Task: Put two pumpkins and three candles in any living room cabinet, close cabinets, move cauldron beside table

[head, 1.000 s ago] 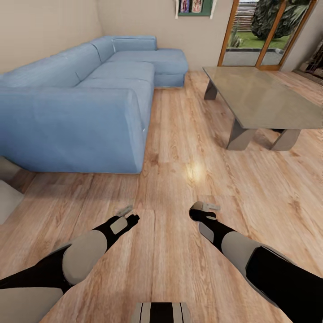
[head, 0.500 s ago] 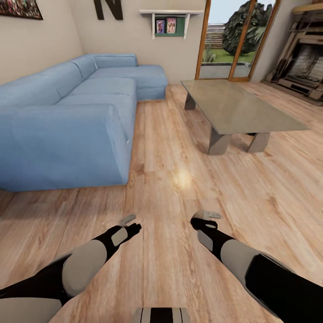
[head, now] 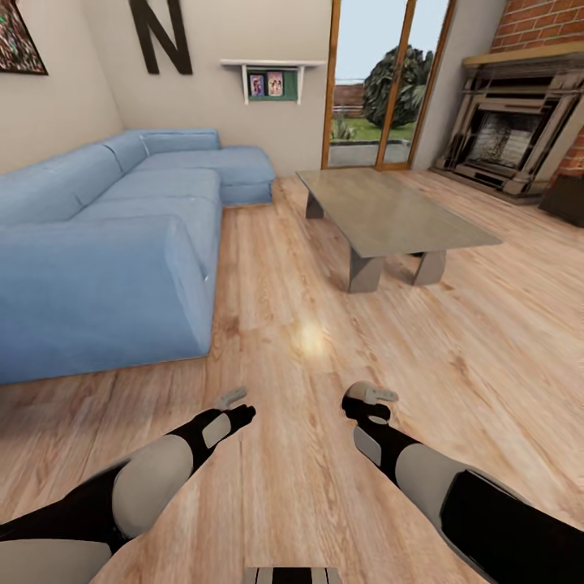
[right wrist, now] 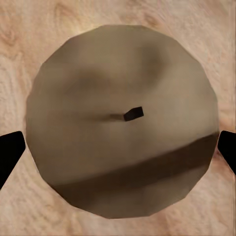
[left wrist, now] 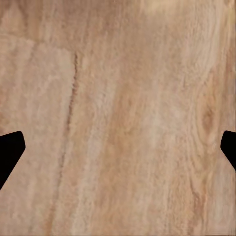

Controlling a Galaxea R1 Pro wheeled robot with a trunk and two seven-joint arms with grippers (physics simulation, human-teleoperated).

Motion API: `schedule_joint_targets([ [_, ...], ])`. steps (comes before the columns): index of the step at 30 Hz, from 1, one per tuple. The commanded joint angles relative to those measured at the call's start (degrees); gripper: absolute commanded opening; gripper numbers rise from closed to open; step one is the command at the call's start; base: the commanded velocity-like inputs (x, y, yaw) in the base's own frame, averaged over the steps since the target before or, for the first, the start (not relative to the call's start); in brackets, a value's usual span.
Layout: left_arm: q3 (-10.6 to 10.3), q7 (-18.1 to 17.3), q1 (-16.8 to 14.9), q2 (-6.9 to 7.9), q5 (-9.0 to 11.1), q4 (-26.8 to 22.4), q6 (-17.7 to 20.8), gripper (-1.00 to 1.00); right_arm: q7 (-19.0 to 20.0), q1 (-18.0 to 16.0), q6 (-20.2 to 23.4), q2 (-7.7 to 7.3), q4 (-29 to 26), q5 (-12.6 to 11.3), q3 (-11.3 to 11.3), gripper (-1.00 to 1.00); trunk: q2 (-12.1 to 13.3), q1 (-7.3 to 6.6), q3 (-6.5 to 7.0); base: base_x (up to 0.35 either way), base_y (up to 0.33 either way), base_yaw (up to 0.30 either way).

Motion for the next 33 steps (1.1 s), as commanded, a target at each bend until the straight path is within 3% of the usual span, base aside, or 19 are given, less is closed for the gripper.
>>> schedule_joint_targets([
  [1,0.15,0.19,0.0,-0.05,0.11,-0.08,0.32,1.0,-0.21,-0.02,-0.23,0.02,-0.04,-0.58,0.51,-1.0,0.0,-0.03,0.21,0.0,0.0,-0.264],
  [16,0.17,0.2,0.0,-0.11,0.09,-0.05,0.36,1.0,-0.2,0.0,-0.36,1.35,-0.01,-0.61,0.52,-1.0,0.2,-0.42,3.57,0.0,0.0,-0.293],
  [33,0.13,0.53,1.14,-0.11,0.09,-0.07,0.45,1.0,-0.21,0.0,-0.26,1.37,0.08,-0.67,0.39,-1.0,0.43,-0.86,7.33,0.0,0.0,-0.294],
])
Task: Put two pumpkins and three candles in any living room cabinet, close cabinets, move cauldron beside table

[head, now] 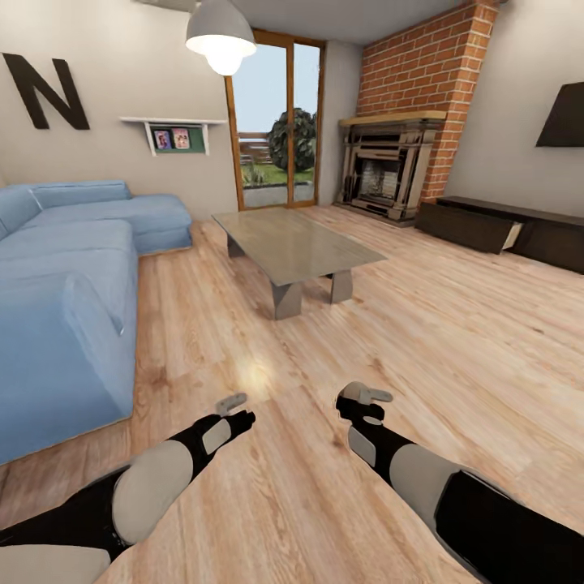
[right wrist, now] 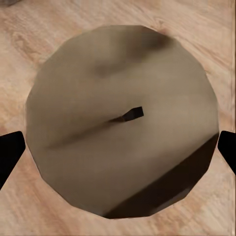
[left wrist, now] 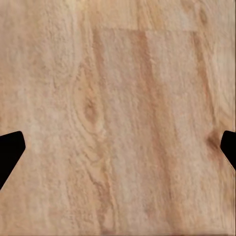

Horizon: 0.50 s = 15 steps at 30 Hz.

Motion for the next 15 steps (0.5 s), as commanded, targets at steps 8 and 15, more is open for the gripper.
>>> schedule_joint_targets([
  [8,0.12,0.27,0.05,-0.02,0.0,-0.1,0.45,1.0,-0.2,-0.03,-0.08,0.0,0.0,-0.52,0.57,-1.0,0.09,-0.22,1.73,0.0,0.0,-0.294],
  [15,0.18,0.33,0.08,0.14,-0.09,-0.12,0.46,1.0,-0.2,-0.03,-0.08,0.0,0.0,-0.52,0.57,-1.0,0.19,-0.4,3.28,0.0,0.0,-0.294],
])
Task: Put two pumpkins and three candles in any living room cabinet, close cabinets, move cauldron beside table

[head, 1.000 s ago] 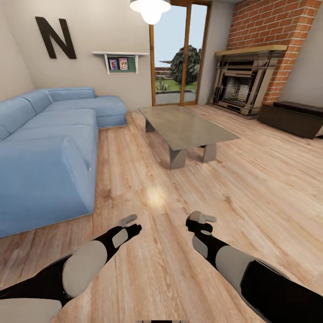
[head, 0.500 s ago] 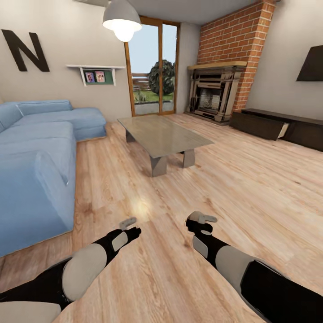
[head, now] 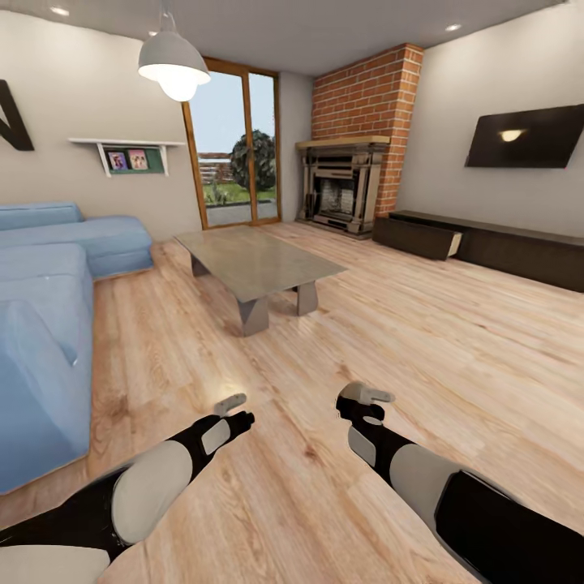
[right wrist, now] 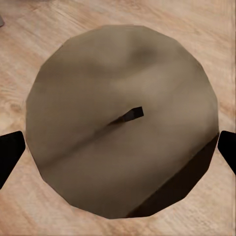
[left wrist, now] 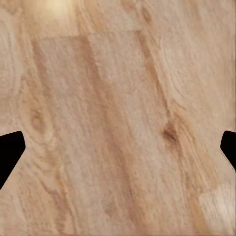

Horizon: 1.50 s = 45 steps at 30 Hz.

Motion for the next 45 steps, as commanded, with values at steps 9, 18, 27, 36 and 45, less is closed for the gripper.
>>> schedule_joint_targets([
  [9,0.12,0.46,0.0,-0.09,0.05,-0.08,0.3,1.0,-0.22,-0.03,-0.15,0.01,-0.03,-0.52,0.6,-1.0,0.1,-0.24,1.95,0.0,0.0,-0.294],
  [18,0.12,0.44,0.0,-0.1,0.06,-0.05,0.39,1.0,-0.22,-0.03,-0.15,0.07,-0.03,-0.52,0.62,-1.0,2.15,-1.44,3.73,0.0,0.0,-0.294],
  [27,0.07,0.43,0.17,-0.17,0.04,-0.05,0.4,1.0,-0.22,-0.03,-0.15,0.05,-0.03,-0.52,0.62,-1.0,5.76,-3.42,5.35,0.0,0.0,-0.294],
  [36,0.09,0.43,0.17,-0.19,0.04,-0.04,0.4,1.0,-0.22,-0.03,-0.15,0.02,-0.03,-0.45,0.54,-1.0,9.37,-5.39,6.97,0.0,0.0,-0.294],
  [45,0.07,0.43,0.25,-0.27,0.04,-0.04,0.41,1.0,-0.3,-0.03,-0.15,0.01,-0.03,-0.44,0.61,-1.0,12.98,-7.37,8.58,0.0,0.0,-0.294],
])
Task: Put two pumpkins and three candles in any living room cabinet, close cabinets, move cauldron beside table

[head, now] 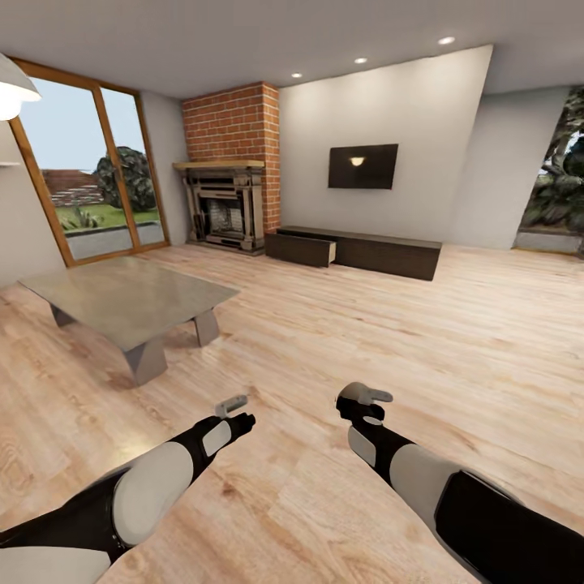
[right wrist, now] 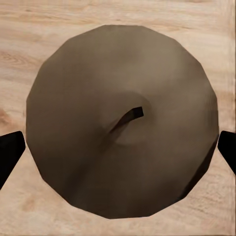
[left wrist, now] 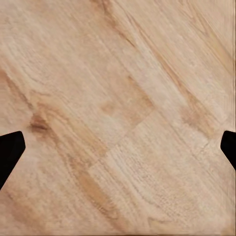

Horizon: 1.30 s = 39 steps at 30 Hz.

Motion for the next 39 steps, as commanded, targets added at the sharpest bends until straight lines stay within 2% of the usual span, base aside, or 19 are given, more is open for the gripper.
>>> schedule_joint_targets([
  [1,0.15,0.2,-0.01,-0.02,0.09,-0.1,0.29,1.0,-0.22,-0.03,-0.16,0.01,-0.04,-0.51,0.57,-1.0,0.39,-0.24,0.13,0.0,0.0,-0.294],
  [9,0.19,0.2,-0.01,0.03,0.09,-0.12,0.25,1.0,-0.21,-0.03,-0.16,0.06,-0.04,-0.51,0.57,-1.0,3.6,-1.99,1.57,0.0,0.0,-0.294],
  [18,0.22,0.25,0.0,0.75,0.18,-0.17,-0.04,1.0,-0.14,-0.03,-0.16,0.01,0.04,-0.56,0.57,-1.0,7.21,-3.97,3.18,0.0,0.0,-0.276],
  [23,0.23,0.28,0.0,1.39,0.18,-0.19,-0.16,1.0,-0.01,0.53,-0.2,0.03,0.0,-0.52,0.6,-1.0,9.22,-5.07,4.08,0.0,0.0,-0.062],
  [30,0.16,0.29,0.0,1.47,0.18,-0.19,-0.19,1.0,0.24,1.06,-0.24,0.15,-0.08,-0.51,0.75,-1.0,12.02,-6.61,5.34,0.0,0.0,-0.004],
  [36,0.15,0.29,0.0,1.41,0.18,-0.19,-0.19,1.0,0.47,1.73,-0.24,1.23,-0.12,-0.51,0.83,-1.0,14.43,-7.92,6.41,0.0,0.0,0.0],
  [39,0.15,0.27,0.0,1.39,0.18,-0.18,-0.19,1.0,0.46,1.99,-0.26,1.31,-0.18,-0.53,0.7,-1.0,15.63,-8.58,6.95,0.0,0.0,0.0],
])
